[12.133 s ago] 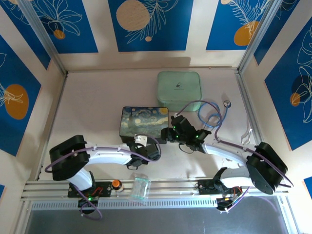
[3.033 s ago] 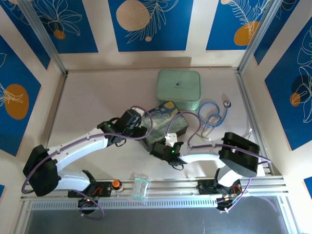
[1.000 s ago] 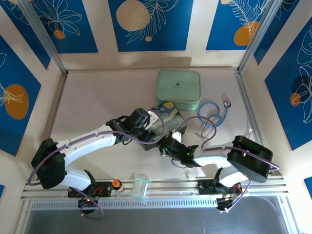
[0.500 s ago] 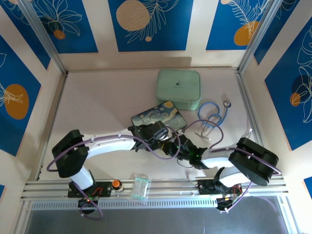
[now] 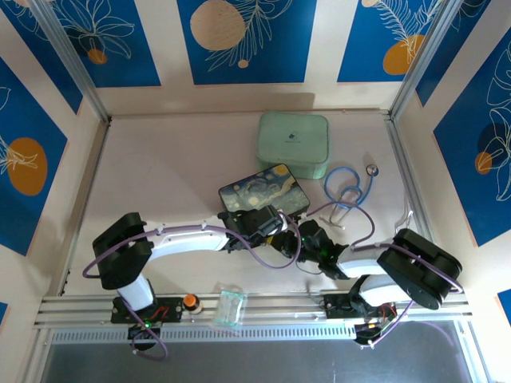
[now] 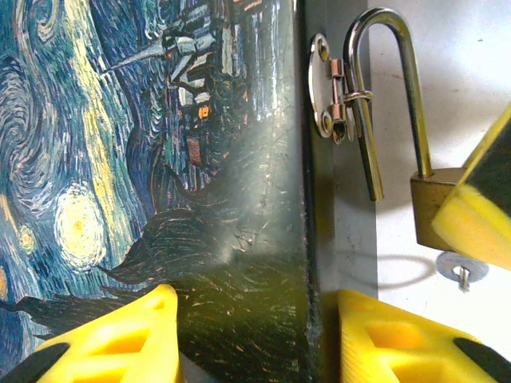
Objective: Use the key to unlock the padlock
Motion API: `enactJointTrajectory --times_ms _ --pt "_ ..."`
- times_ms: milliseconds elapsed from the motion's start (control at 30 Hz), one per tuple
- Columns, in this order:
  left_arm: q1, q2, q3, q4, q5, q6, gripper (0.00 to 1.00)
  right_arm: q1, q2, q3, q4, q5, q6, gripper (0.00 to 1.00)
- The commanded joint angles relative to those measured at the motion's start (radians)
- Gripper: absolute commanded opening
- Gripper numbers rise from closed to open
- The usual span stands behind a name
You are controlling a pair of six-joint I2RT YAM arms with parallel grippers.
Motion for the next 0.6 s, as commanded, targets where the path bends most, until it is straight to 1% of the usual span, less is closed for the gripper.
enactJointTrajectory --times_ms 0,67,167,300,400,567 --pt "0.004 0.064 -0.050 -0.090 0.059 -0.017 0.31 -0.044 -0.015 -0.050 0.022 -0.035 0.093 0.00" --pt "0.003 0.057 -0.060 -0.085 0.062 -0.019 0.31 -0.080 -0.002 -0.060 0.061 -0.070 0.108 0.00" --pt "0.003 0.057 -0.067 -0.085 0.060 -0.020 0.31 -0.152 0.047 -0.065 0.157 -0.159 0.142 0.00" --pt "0.001 0.064 -0.072 -0.081 0.062 -0.021 0.31 -0.194 0.088 -0.058 0.218 -0.206 0.148 0.00" --pt "0.001 0.057 -0.081 -0.077 0.062 -0.031 0.31 -0.213 0.072 -0.049 0.190 -0.225 0.135 0.00" --pt "0.001 0.053 -0.096 -0.076 0.046 -0.042 0.31 -0.269 -0.054 -0.063 0.086 -0.234 0.116 0.00"
